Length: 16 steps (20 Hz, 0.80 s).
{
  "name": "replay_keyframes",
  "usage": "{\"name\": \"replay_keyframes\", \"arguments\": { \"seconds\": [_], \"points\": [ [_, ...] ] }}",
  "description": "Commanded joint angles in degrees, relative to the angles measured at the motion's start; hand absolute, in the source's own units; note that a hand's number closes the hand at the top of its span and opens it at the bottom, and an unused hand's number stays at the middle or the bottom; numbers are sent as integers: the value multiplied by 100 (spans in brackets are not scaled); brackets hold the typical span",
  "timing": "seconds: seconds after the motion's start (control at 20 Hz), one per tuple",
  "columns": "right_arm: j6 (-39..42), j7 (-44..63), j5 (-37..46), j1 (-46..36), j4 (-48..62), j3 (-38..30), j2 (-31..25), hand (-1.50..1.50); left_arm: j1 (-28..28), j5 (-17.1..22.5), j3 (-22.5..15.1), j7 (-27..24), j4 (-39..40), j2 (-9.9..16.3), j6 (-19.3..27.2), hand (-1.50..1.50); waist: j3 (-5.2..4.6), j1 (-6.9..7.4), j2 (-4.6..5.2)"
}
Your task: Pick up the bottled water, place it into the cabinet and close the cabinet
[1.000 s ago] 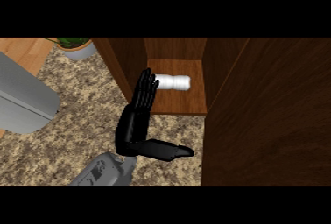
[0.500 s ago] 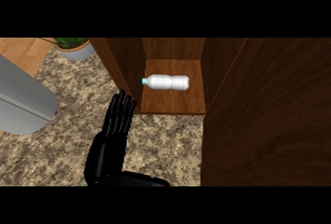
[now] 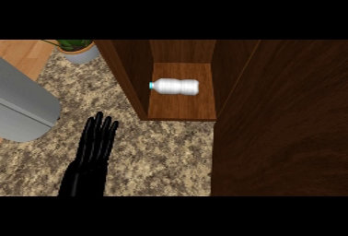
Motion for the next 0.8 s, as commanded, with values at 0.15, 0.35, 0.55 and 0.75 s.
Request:
{"name": "replay_keyframes", "arguments": {
  "seconds": [0.15, 0.35, 0.55, 0.75],
  "points": [
    [-405, 913, 1581, -216, -1137, 1635, 276, 150, 762, 61, 144, -269, -541, 265, -100, -150, 0, -17, -34],
    [-627, 1301, 1814, -959, -783, 2091, 546, 150, 888, 422, 565, -110, -747, 610, -395, -150, -8, 53, -27],
    [-746, 1719, 1992, -1690, -603, 2224, 719, 150, 1111, 451, 629, -295, -687, 660, -543, -150, -21, 104, -30],
    [-905, 2094, 2009, -2245, -478, 2309, 993, 150, 1313, 676, 913, -438, -622, 830, -869, -150, -36, 109, -36]
  ]
}}
